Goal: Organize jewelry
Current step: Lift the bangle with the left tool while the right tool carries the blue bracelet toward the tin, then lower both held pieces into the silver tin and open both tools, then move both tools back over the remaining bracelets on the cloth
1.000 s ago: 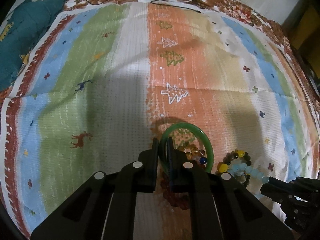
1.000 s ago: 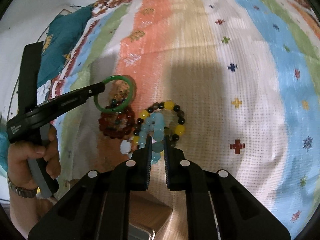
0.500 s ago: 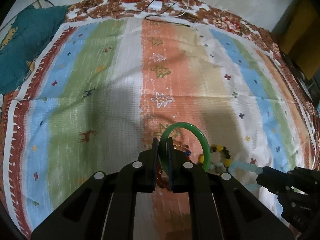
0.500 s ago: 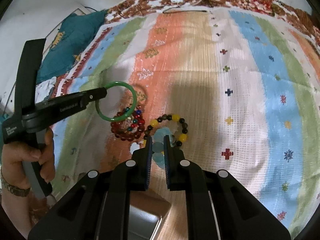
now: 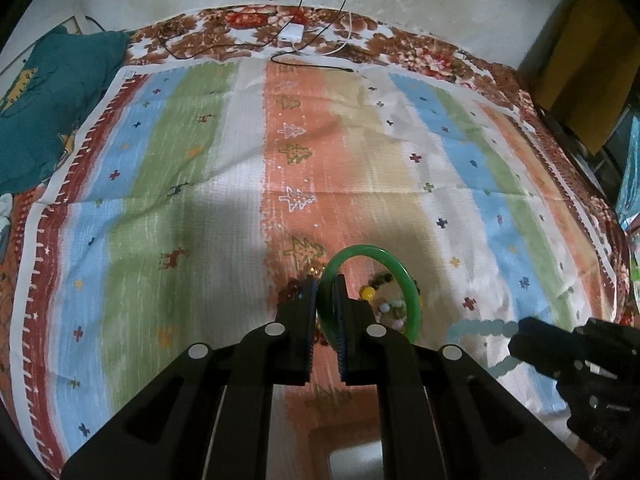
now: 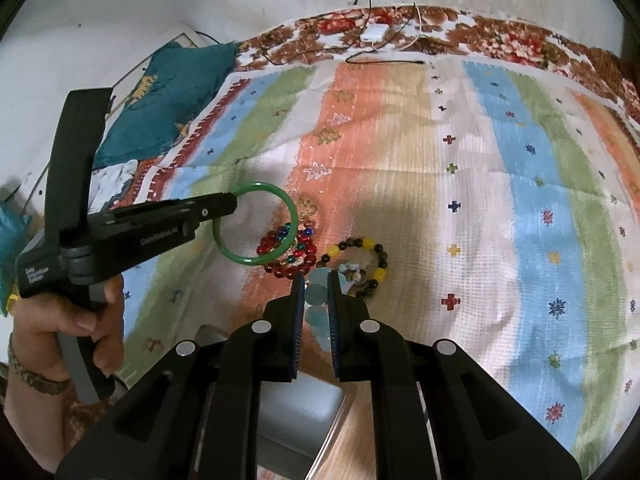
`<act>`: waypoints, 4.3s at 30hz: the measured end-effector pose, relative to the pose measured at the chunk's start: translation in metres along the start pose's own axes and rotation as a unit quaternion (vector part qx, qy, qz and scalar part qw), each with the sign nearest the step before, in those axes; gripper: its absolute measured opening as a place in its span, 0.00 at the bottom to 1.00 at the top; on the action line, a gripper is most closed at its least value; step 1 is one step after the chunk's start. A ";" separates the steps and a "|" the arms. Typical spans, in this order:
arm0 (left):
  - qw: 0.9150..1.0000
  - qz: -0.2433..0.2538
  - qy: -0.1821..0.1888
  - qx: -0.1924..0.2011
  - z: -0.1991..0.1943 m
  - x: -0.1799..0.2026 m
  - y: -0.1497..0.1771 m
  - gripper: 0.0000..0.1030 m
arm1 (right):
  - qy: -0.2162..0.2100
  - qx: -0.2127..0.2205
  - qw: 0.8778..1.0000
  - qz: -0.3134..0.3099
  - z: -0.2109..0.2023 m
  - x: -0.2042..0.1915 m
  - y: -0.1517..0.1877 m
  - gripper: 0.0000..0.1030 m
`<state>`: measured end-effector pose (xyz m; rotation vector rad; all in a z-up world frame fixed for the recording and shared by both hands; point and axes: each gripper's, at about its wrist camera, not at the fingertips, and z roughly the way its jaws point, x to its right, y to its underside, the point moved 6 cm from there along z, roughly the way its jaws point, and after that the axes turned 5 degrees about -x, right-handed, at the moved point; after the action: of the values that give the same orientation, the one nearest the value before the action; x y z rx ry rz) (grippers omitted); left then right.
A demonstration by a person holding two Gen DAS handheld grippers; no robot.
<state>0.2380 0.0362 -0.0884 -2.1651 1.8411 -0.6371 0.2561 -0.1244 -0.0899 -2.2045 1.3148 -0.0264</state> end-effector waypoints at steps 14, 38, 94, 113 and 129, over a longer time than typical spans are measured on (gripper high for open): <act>0.999 0.011 0.018 0.028 -0.040 0.008 0.035 0.07 | -0.028 0.027 0.999 -0.022 -0.034 -0.021 0.023 0.12; 0.999 0.019 0.037 -0.020 -0.043 0.024 0.105 0.11 | -0.052 0.006 0.998 -0.031 -0.039 -0.036 0.067 0.24; 0.999 -0.010 -0.008 -0.039 0.025 -0.010 0.012 0.80 | 0.047 -0.040 0.998 0.028 0.038 0.032 -0.001 0.74; 0.998 -0.001 -0.021 -0.065 0.060 -0.014 -0.003 0.80 | 0.065 -0.066 0.995 0.025 0.071 0.044 -0.010 0.74; 0.995 0.029 -0.033 -0.092 0.089 -0.007 -0.008 0.79 | 0.084 -0.078 0.993 0.013 0.095 0.049 -0.018 0.74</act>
<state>0.2856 0.0352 -0.1647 -2.2051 1.9893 -0.3948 0.3239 -0.1147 -0.1738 -2.3593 1.4820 -0.1034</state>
